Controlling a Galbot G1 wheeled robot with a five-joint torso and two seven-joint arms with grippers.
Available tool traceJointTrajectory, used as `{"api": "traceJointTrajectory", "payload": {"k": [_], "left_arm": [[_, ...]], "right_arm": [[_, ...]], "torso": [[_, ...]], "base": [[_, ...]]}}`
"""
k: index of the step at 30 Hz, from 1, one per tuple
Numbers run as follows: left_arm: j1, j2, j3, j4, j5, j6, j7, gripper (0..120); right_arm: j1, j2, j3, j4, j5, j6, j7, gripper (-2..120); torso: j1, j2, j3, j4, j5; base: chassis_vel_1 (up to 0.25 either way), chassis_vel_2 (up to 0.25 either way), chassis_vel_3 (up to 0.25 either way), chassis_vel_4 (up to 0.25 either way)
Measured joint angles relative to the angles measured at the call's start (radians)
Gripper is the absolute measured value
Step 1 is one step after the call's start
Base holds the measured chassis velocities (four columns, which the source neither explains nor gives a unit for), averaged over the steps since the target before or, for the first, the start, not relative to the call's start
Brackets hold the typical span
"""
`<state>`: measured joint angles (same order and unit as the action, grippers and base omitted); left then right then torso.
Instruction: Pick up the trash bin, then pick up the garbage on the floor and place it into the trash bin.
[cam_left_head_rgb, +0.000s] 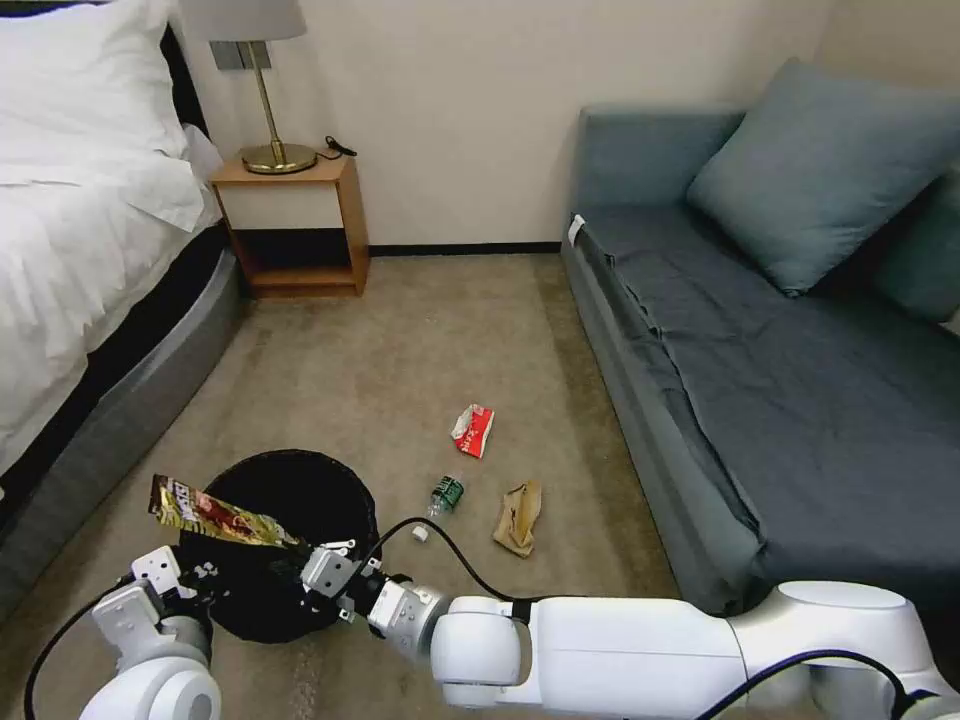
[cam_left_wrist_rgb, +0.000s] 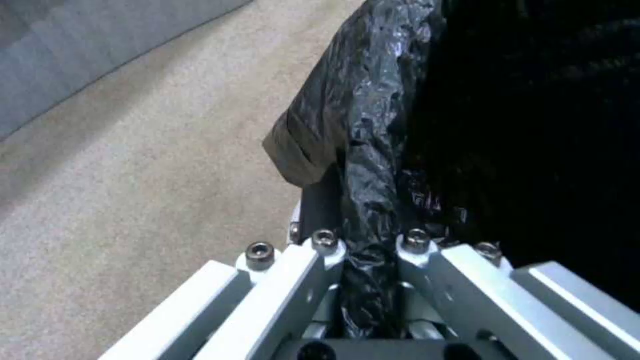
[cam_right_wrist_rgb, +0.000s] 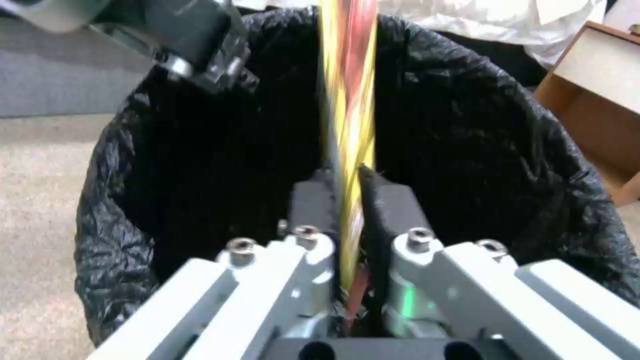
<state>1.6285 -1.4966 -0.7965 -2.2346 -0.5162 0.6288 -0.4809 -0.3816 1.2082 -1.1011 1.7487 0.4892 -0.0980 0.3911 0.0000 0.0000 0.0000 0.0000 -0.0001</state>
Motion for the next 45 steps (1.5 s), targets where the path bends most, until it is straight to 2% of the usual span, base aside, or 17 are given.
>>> {"api": "traceJointTrajectory", "payload": {"k": [2,3,5,6,8,11,12,17,19,23,28,30,31,34,36,38,45], "left_arm": [[0.0,0.0,0.001,-0.003,-0.001,0.001,0.0,2],[-0.001,-0.001,0.003,-0.004,-0.002,0.002,0.001,2],[-0.001,-0.002,0.003,-0.004,-0.002,0.002,0.002,2],[-0.001,-0.002,0.004,-0.003,-0.002,0.002,0.002,2],[-0.001,-0.003,0.004,-0.003,-0.002,0.002,0.002,2],[-0.002,-0.002,0.005,0.002,-0.003,0.002,0.003,2],[-0.002,-0.002,0.005,0.002,-0.003,0.002,0.003,2],[-0.002,0.008,-0.004,0.014,-0.008,0.0,0.006,2],[-0.003,0.014,-0.013,0.017,-0.013,-0.001,0.006,2],[-0.003,0.02,-0.021,0.02,-0.017,-0.003,0.007,2],[-0.001,0.023,-0.026,0.021,-0.02,-0.006,0.008,2],[0.0,0.024,-0.028,0.024,-0.02,-0.007,0.008,2],[0.0,0.024,-0.028,0.024,-0.02,-0.007,0.008,2],[0.002,0.023,-0.028,0.026,-0.02,-0.01,0.009,2],[0.002,0.023,-0.028,0.026,-0.02,-0.011,0.009,2],[0.006,0.021,-0.028,0.026,-0.019,-0.015,0.009,2],[0.018,0.014,-0.029,0.022,-0.014,-0.024,0.012,2]], "right_arm": [[0.002,0.0,-0.006,-0.007,-0.001,-0.002,0.0,18],[0.003,0.0,-0.014,-0.011,-0.002,-0.004,0.001,28],[0.003,0.0,-0.018,-0.014,-0.003,-0.004,0.001,31],[0.004,-0.002,-0.02,-0.018,-0.004,-0.005,0.001,38],[0.004,-0.002,-0.02,-0.018,-0.005,-0.005,0.0,38],[0.012,-0.018,-0.005,-0.006,-0.005,-0.006,0.0,58],[0.012,-0.018,-0.005,-0.006,-0.005,-0.006,0.0,58],[-0.009,-0.099,0.156,0.036,-0.005,-0.005,0.009,75],[-0.017,-0.142,0.246,0.035,0.002,-0.007,0.019,86],[-0.028,-0.178,0.34,0.02,0.03,-0.051,0.07,96],[-0.043,-0.184,0.412,-0.058,0.102,-0.144,0.146,99],[-0.045,-0.173,0.418,-0.11,0.207,-0.225,0.197,99],[-0.045,-0.173,0.418,-0.11,0.207,-0.225,0.197,99],[-0.042,-0.133,0.394,-0.181,0.394,-0.336,0.27,99],[-0.041,-0.126,0.389,-0.19,0.415,-0.35,0.28,99],[-0.039,-0.086,0.368,-0.238,0.509,-0.417,0.324,99],[-0.039,-0.023,0.33,-0.385,0.491,-0.457,0.322,99]], "torso": [[0.0,0.0,0.0,0.0,0.0],[0.0,0.0,0.0,0.0,0.0],[0.0,0.0,0.0,0.0,0.0],[0.0,0.0,0.0,0.0,0.0],[0.0,0.0,0.0,0.0,0.0],[0.0,0.0,0.0,0.0,0.0001],[0.0,0.0,0.0,0.0,0.0001],[0.0,0.0,0.0,0.0,0.0003],[0.0,0.0,0.0,-0.0002,0.0002],[0.0,0.0,0.0,-0.0002,0.0001],[0.0,0.0,0.0,-0.0001,0.0002],[0.0,0.0,0.0,-0.0001,0.0003],[0.0,0.0,0.0,-0.0001,0.0003],[0.0,0.0,0.0,-0.0001,0.0002],[0.0,0.0,0.0,-0.0001,0.0002],[0.0,0.0,0.0,0.0001,0.0001],[0.0,0.0,0.0,0.0,0.0]], "base": [[0.0,0.0,0.0,0.0],[0.0,0.0,0.0,0.0],[0.0,0.0,0.0,0.0],[0.0,0.0,0.0,0.0],[0.0,0.0,0.0,0.0],[0.0,0.0,0.0,0.0],[0.0,0.0,0.0,0.0],[0.0,0.0,0.0,0.0],[0.0,0.0,0.0,0.0],[0.0,0.0,0.0,0.0],[0.0,0.0,0.0,0.0],[0.0,0.0,0.0,0.0],[0.0,0.0,0.0,0.0],[0.0,0.0,0.0,0.0],[0.0,0.0,0.0,0.0],[0.0,0.0,0.0,0.0],[0.0,0.0,0.0,0.0]]}}
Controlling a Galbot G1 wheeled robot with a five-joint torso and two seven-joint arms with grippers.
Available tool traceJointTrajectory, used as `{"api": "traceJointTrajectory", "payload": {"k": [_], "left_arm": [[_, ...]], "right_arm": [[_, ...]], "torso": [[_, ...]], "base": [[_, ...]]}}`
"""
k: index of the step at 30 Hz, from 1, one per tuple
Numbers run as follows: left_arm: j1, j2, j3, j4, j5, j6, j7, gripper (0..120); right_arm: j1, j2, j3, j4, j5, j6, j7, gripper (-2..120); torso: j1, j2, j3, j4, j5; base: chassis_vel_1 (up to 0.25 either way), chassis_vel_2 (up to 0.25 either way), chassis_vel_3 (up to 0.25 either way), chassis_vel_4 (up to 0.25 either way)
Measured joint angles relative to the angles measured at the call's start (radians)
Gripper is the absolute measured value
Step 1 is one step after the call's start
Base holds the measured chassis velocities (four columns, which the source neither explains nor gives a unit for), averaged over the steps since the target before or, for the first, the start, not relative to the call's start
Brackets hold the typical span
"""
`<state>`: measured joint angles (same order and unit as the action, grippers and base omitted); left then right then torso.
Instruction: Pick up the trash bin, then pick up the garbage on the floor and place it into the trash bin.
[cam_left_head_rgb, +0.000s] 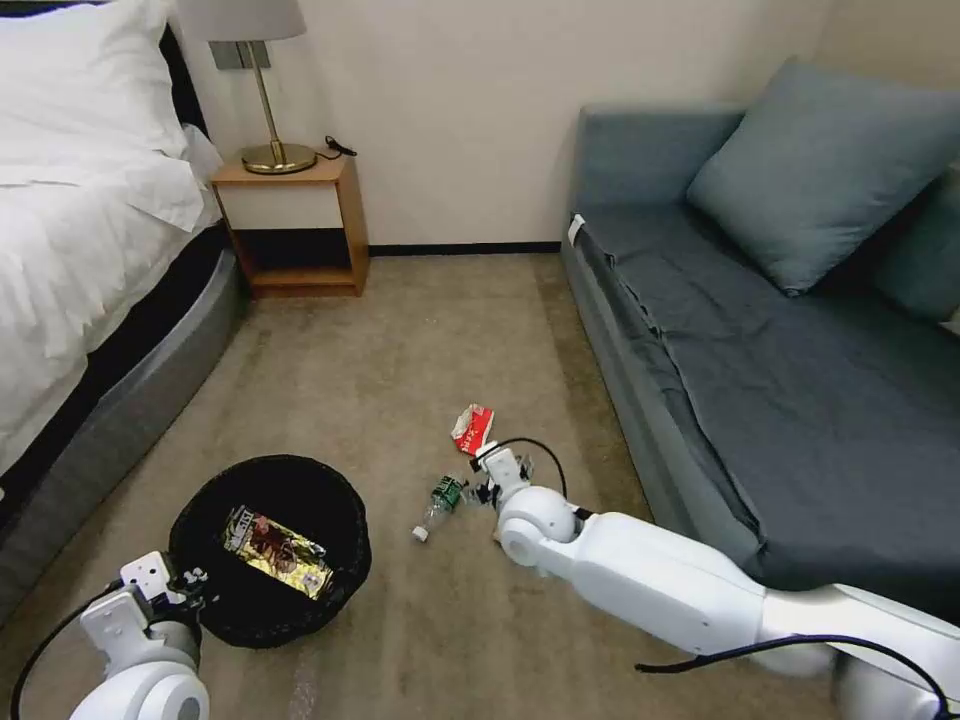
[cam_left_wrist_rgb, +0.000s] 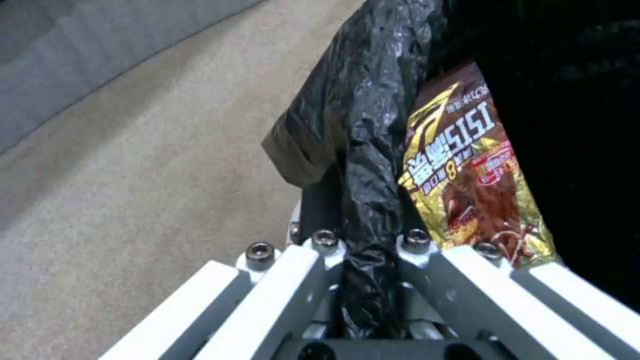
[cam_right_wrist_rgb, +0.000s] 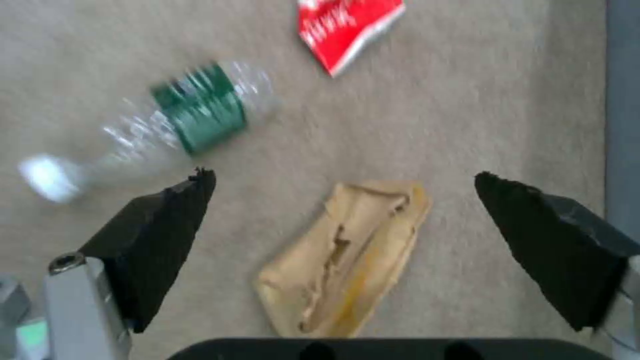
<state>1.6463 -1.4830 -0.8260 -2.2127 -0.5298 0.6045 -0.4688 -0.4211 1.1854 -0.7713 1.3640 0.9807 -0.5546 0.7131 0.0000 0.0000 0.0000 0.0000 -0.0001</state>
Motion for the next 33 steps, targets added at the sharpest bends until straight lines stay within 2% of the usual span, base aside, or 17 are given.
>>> {"api": "traceJointTrajectory", "payload": {"k": [5,7,11,17,20,21,23,25,26,29,32,33], "left_arm": [[0.004,-0.002,-0.004,-0.002,0.001,-0.004,0.004,2],[0.01,-0.004,-0.008,-0.005,0.002,-0.006,0.006,2],[0.017,-0.005,-0.012,-0.011,0.003,-0.008,0.006,2],[0.02,-0.006,-0.015,-0.016,0.004,-0.012,0.007,2],[0.022,-0.005,-0.018,-0.018,0.006,-0.016,0.007,2],[0.022,-0.005,-0.018,-0.018,0.006,-0.016,0.007,2],[0.022,-0.005,-0.02,-0.018,0.007,-0.017,0.007,2],[0.022,-0.005,-0.021,-0.018,0.007,-0.017,0.007,2],[0.021,-0.004,-0.021,-0.017,0.007,-0.019,0.007,2],[0.02,-0.004,-0.021,-0.015,0.007,-0.02,0.007,2],[0.017,-0.004,-0.02,-0.011,0.008,-0.021,0.007,2],[0.017,-0.004,-0.02,-0.011,0.008,-0.021,0.007,2]], "right_arm": [[-0.001,0.031,-0.009,-0.09,-0.027,0.001,-0.022,98],[-0.01,0.057,-0.014,-0.177,-0.049,0.009,-0.046,97],[-0.019,0.073,-0.013,-0.246,-0.085,0.023,-0.073,90],[-0.029,0.088,-0.011,-0.309,-0.119,0.039,-0.103,86],[-0.039,0.096,-0.01,-0.339,-0.144,0.053,-0.12,75],[-0.039,0.096,-0.01,-0.339,-0.144,0.053,-0.12,75],[-0.046,0.098,-0.011,-0.349,-0.158,0.061,-0.13,63],[-0.046,0.099,-0.011,-0.35,-0.16,0.062,-0.132,61],[-0.049,0.101,-0.012,-0.354,-0.166,0.066,-0.134,53],[-0.05,0.103,-0.013,-0.356,-0.17,0.068,-0.137,46],[-0.052,0.103,-0.017,-0.358,-0.175,0.074,-0.139,32],[-0.052,0.103,-0.017,-0.358,-0.175,0.074,-0.139,32]], "torso": [[0.0,0.0,0.0,0.0001,0.0],[0.0,0.0,0.0,0.0,0.0],[0.0,0.0,0.0,0.0001,0.0001],[0.0,0.0,0.0,0.0,0.0],[0.0,0.0,0.0,0.0,0.0001],[0.0,0.0,0.0,0.0,0.0001],[0.0,0.0,0.0,0.0,0.0001],[0.0,0.0,0.0,0.0,0.0001],[0.0,0.0,0.0,0.0,0.0],[0.0,0.0,0.0,0.0,0.0001],[0.0,0.0,0.0,0.0,0.0001],[0.0,0.0,0.0,0.0,0.0001]], "base": [[0.0,0.0,0.0,0.0],[0.0,0.0,0.0,0.0],[0.0,0.0,0.0,0.0],[0.0,0.0,0.0,0.0],[0.0,0.0,0.0,0.0],[0.0,0.0,0.0,0.0],[0.0,0.0,0.0,0.0],[0.0,0.0,0.0,0.0],[0.0,0.0,0.0,0.0],[0.0,0.0,0.0,0.0],[0.0,0.0,0.0,0.0],[0.0,0.0,0.0,0.0]]}}
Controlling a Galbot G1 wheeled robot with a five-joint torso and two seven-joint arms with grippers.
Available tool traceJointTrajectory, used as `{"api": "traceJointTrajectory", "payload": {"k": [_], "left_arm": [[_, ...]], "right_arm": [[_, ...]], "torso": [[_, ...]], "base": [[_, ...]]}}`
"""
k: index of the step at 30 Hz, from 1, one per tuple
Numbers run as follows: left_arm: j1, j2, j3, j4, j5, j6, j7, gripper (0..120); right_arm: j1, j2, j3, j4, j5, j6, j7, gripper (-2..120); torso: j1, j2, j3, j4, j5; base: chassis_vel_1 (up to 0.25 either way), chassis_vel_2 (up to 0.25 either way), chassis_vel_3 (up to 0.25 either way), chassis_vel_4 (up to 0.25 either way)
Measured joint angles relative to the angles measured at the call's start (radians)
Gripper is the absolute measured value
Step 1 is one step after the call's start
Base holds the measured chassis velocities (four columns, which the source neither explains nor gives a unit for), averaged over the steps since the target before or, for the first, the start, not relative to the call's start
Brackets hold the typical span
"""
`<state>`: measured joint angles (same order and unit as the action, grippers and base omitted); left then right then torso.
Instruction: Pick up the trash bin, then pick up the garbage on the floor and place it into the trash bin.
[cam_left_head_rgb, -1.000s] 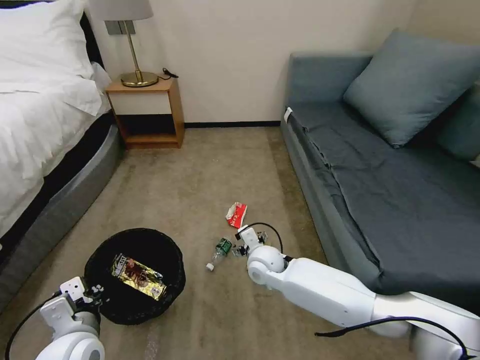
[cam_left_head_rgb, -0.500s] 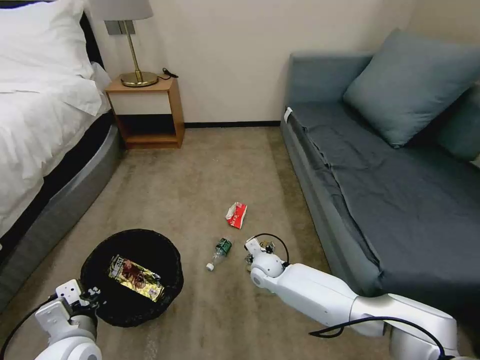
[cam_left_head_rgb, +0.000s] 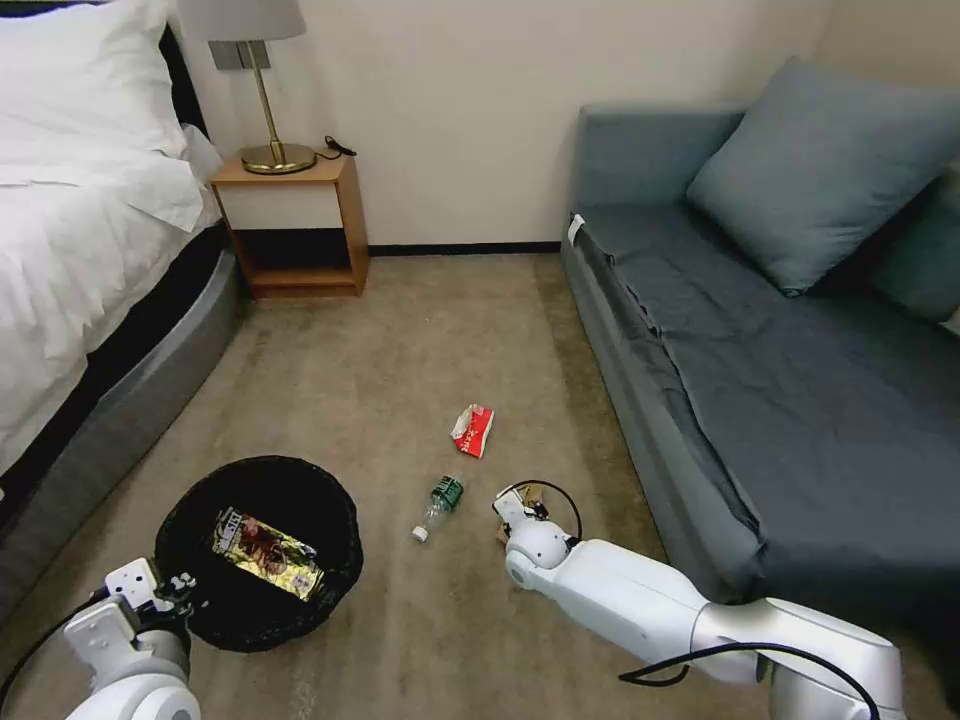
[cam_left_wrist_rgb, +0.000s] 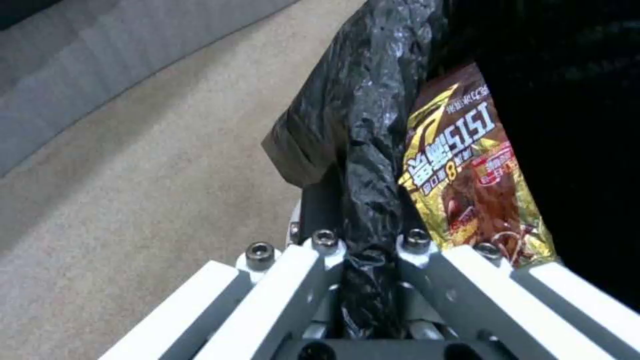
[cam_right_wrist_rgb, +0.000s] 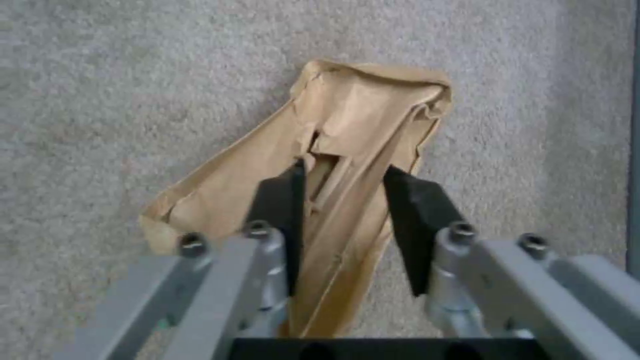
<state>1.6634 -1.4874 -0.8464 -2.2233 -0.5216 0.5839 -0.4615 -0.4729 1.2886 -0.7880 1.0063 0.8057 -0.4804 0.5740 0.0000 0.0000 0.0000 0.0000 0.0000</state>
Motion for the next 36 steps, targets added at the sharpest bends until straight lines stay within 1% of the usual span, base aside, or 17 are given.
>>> {"api": "traceJointTrajectory", "payload": {"k": [2,4,5,6,8,15,18,19,22,23,27,28,30,31,32,33,36], "left_arm": [[-0.001,0.0,0.0,0.001,0.0,0.0,0.0,2],[-0.001,0.0,0.001,0.003,0.0,0.0,0.0,2],[-0.002,0.0,0.001,0.004,0.0,0.0,0.0,2],[-0.002,0.0,0.001,0.004,0.0,0.0,0.0,2],[-0.006,0.0,0.001,0.008,0.001,-0.001,0.0,2],[-0.007,0.0,0.004,0.01,0.003,-0.001,0.0,2],[-0.009,0.0,0.005,0.01,0.003,-0.001,0.0,2],[-0.009,0.0,0.005,0.01,0.003,-0.001,0.0,2],[-0.013,0.001,0.005,0.01,0.002,-0.001,0.0,2],[-0.013,0.001,0.005,0.01,0.002,-0.001,0.0,2],[-0.022,0.005,0.004,0.011,-0.001,0.004,-0.001,2],[-0.022,0.005,0.004,0.011,-0.001,0.004,-0.001,2],[-0.025,0.006,0.005,0.014,-0.002,0.005,-0.002,2],[-0.026,0.007,0.006,0.015,-0.002,0.005,-0.002,2],[-0.026,0.007,0.006,0.015,-0.002,0.005,-0.002,2],[-0.028,0.007,0.007,0.016,-0.002,0.005,-0.002,2],[-0.031,0.007,0.011,0.016,-0.002,0.007,-0.004,2]], "right_arm": [[0.0,-0.002,-0.001,0.001,-0.004,0.003,-0.001,25],[0.0,-0.009,-0.002,0.009,-0.004,0.003,-0.003,13],[0.0,-0.01,-0.002,0.01,-0.004,0.004,-0.004,10],[0.0,-0.01,-0.002,0.01,-0.004,0.004,-0.004,10],[-0.004,-0.015,-0.003,0.01,-0.008,0.008,-0.007,0],[-0.006,-0.035,0.0,0.037,-0.012,0.017,-0.008,0],[0.006,-0.08,0.025,0.12,-0.004,0.02,0.003,0],[0.006,-0.08,0.025,0.12,-0.004,0.02,0.003,0],[0.021,-0.12,0.057,0.217,0.001,0.031,0.029,0],[0.021,-0.12,0.057,0.217,0.001,0.031,0.029,0],[0.046,-0.212,0.108,0.46,0.041,0.043,0.044,0],[0.046,-0.212,0.108,0.46,0.041,0.043,0.044,0],[0.054,-0.246,0.123,0.643,0.099,0.043,0.057,0],[0.056,-0.249,0.125,0.711,0.123,0.039,0.068,0],[0.056,-0.249,0.125,0.711,0.123,0.039,0.068,0],[0.058,-0.249,0.125,0.774,0.146,0.036,0.077,0],[0.071,-0.221,0.099,0.882,0.195,0.047,0.114,0]], "torso": [[0.0,0.0,0.0,0.0,0.0],[0.0,0.0,0.0,0.0,0.0],[0.0,0.0,0.0,0.0,0.0],[0.0,0.0,0.0,0.0,0.0],[0.0,0.0,0.0,0.0001,0.0],[0.0,0.0,0.0,0.0001,0.0001],[0.0,0.0,0.0,0.0,0.0001],[0.0,0.0,0.0,0.0,0.0001],[0.0,0.0,0.0,0.0,0.0003],[0.0,0.0,0.0,0.0,0.0003],[0.0,0.0,0.0,-0.0001,0.0001],[0.0,0.0,0.0,-0.0001,0.0001],[0.0,0.0,0.0,-0.0002,-0.0001],[0.0,0.0,0.0,-0.0001,0.0001],[0.0,0.0,0.0,-0.0001,0.0001],[0.0,0.0,0.0,0.0002,-0.0001],[0.0,0.0,0.0,0.0,0.0]], "base": [[0.0,0.0,0.0,0.0],[0.0,0.0,0.0,0.0],[0.0,0.0,0.0,0.0],[0.0,0.0,0.0,0.0],[0.0,0.0,0.0,0.0],[0.0,0.0,0.0,0.0],[0.0,0.0,0.0,0.0],[0.0,0.0,0.0,0.0],[0.0,0.0,0.0,0.0],[0.0,0.0,0.0,0.0],[0.0,0.0,0.0,0.0],[0.0,0.0,0.0,0.0],[0.0,0.0,0.0,0.0],[0.0,0.0,0.0,0.0],[0.0,0.0,0.0,0.0],[0.0,0.0,0.0,0.0],[0.0,0.0,0.0,0.0]]}}
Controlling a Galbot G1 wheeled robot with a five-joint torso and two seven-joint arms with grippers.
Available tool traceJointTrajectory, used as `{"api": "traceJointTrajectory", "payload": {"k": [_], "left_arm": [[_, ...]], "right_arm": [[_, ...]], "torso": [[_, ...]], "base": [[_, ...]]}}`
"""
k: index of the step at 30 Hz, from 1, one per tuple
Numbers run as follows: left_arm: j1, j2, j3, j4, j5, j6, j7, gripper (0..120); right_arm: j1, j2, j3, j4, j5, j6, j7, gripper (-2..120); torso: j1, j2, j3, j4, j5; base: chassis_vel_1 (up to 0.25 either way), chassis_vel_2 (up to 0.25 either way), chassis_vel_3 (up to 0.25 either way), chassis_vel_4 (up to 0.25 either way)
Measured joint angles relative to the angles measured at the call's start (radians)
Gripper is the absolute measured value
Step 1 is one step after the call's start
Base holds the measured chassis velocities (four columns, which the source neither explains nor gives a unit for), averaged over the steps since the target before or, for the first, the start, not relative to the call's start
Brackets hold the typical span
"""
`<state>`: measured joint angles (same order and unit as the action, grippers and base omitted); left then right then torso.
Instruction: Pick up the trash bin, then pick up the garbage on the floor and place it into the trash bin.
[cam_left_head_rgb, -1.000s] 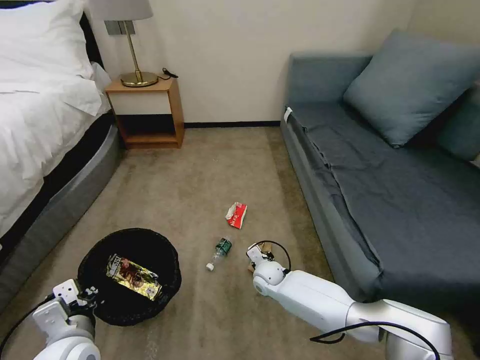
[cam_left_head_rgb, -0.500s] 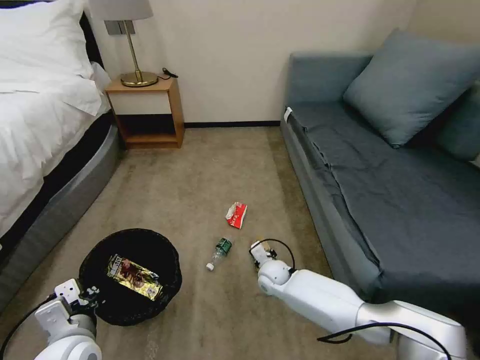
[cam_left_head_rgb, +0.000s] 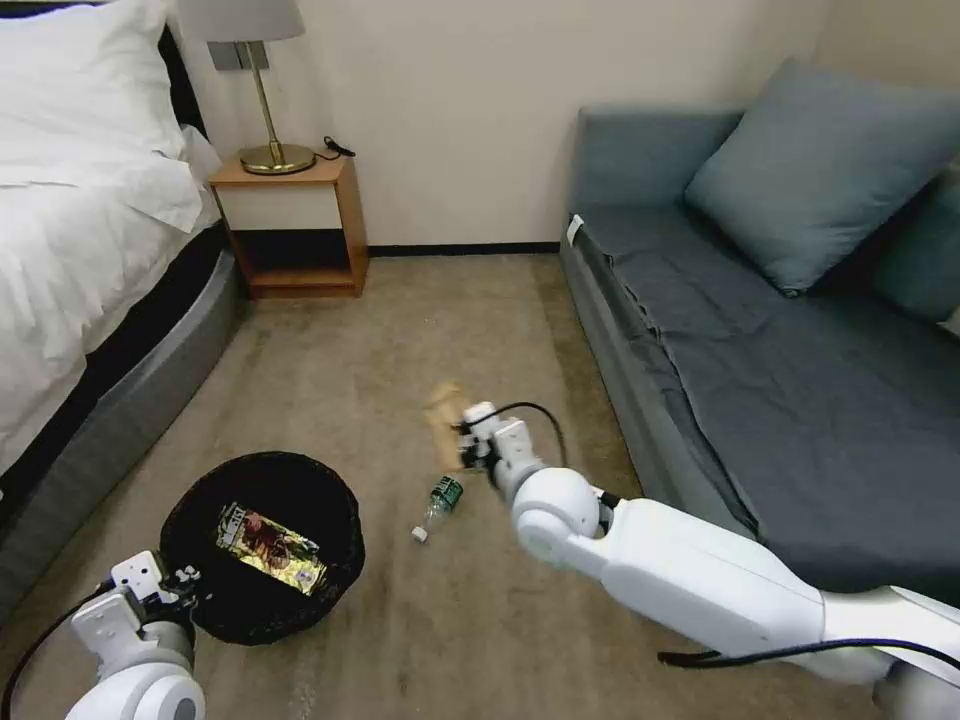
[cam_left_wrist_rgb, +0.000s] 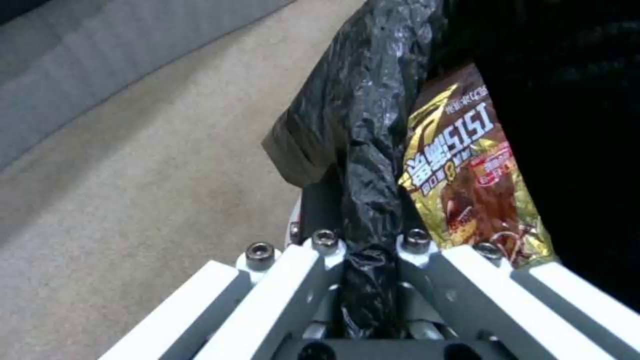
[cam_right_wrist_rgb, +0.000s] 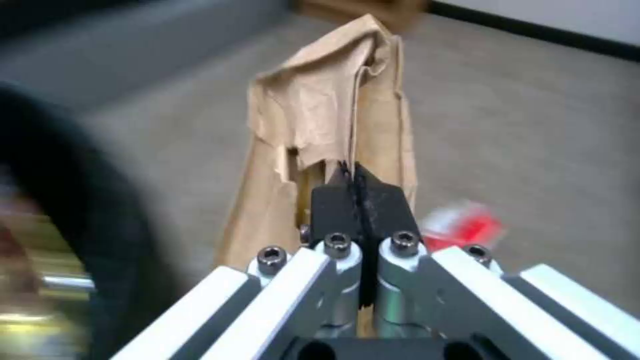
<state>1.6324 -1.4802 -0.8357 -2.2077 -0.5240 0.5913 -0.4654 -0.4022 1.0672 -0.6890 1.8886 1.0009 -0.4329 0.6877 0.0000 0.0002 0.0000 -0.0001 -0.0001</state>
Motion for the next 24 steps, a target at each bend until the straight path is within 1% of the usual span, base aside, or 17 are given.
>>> {"api": "traceJointTrajectory", "payload": {"k": [1,3,5,6,8,9,12,14,17,18,20,21,24], "left_arm": [[0.0,0.0,0.0,0.0,0.0,0.0,0.0,2],[-0.005,0.0,0.007,-0.005,0.0,0.003,0.0,2],[-0.007,-0.002,0.013,-0.01,0.002,0.006,-0.004,2],[-0.007,-0.002,0.013,-0.01,0.002,0.006,-0.004,2],[-0.007,-0.006,0.019,-0.013,0.005,0.008,-0.004,2],[-0.007,-0.006,0.019,-0.013,0.005,0.008,-0.004,2],[-0.014,-0.01,0.021,-0.013,0.01,0.009,-0.005,2],[-0.016,-0.011,0.022,-0.013,0.01,0.009,-0.005,2],[-0.02,-0.02,0.03,-0.022,0.012,0.012,-0.006,2],[-0.02,-0.02,0.03,-0.022,0.012,0.012,-0.006,2],[-0.02,-0.027,0.039,-0.03,0.013,0.014,-0.006,2],[-0.02,-0.027,0.039,-0.03,0.013,0.014,-0.006,2],[-0.02,-0.036,0.049,-0.032,0.02,0.016,-0.006,2]], "right_arm": [[0.0,0.0,0.0,0.0,0.0,0.0,0.0,0],[0.021,0.068,-0.053,0.055,0.053,0.018,0.045,0],[0.036,0.116,-0.105,0.067,0.061,0.021,0.062,0],[0.036,0.116,-0.105,0.067,0.061,0.021,0.062,0],[0.043,0.159,-0.159,0.07,0.067,0.024,0.085,0],[0.043,0.159,-0.159,0.07,0.067,0.024,0.085,0],[0.047,0.199,-0.227,0.07,0.071,0.024,0.101,0],[0.049,0.208,-0.243,0.067,0.071,0.024,0.103,0],[0.053,0.241,-0.301,0.02,0.056,0.027,0.107,0],[0.053,0.241,-0.301,0.02,0.056,0.027,0.107,0],[0.051,0.27,-0.33,-0.021,0.043,0.031,0.113,0],[0.051,0.27,-0.33,-0.021,0.043,0.031,0.113,0],[0.048,0.301,-0.343,-0.066,0.024,0.033,0.109,0]], "torso": [[0.0,0.0,0.0,0.0,0.0],[0.0,0.0,0.0,0.0003,0.0],[0.0,0.0,0.0,0.0003,-0.0002],[0.0,0.0,0.0,0.0003,-0.0002],[0.0,0.0,0.0,0.0002,-0.0002],[0.0,0.0,0.0,0.0002,-0.0002],[0.0,0.0,0.0,0.0002,-0.0002],[0.0,0.0,0.0,0.0001,-0.0002],[0.0,0.0,0.0,0.0001,-0.0001],[0.0,0.0,0.0,0.0001,-0.0001],[0.0,0.0,0.0,0.0,-0.0001],[0.0,0.0,0.0,0.0,-0.0001],[0.0,0.0,0.0,0.0001,-0.0001]], "base": [[0.0,0.0,0.0,0.0],[0.0,0.0,0.0,0.0],[0.0,0.0,0.0,0.0],[0.0,0.0,0.0,0.0],[0.0,0.0,0.0,0.0],[0.0,0.0,0.0,0.0],[0.0,0.0,0.0,0.0],[0.0,0.0,0.0,0.0],[0.0,0.0,0.0,0.0],[0.0,0.0,0.0,0.0],[0.0,0.0,0.0,0.0],[0.0,0.0,0.0,0.0],[0.0,0.0,0.0,0.0]]}}
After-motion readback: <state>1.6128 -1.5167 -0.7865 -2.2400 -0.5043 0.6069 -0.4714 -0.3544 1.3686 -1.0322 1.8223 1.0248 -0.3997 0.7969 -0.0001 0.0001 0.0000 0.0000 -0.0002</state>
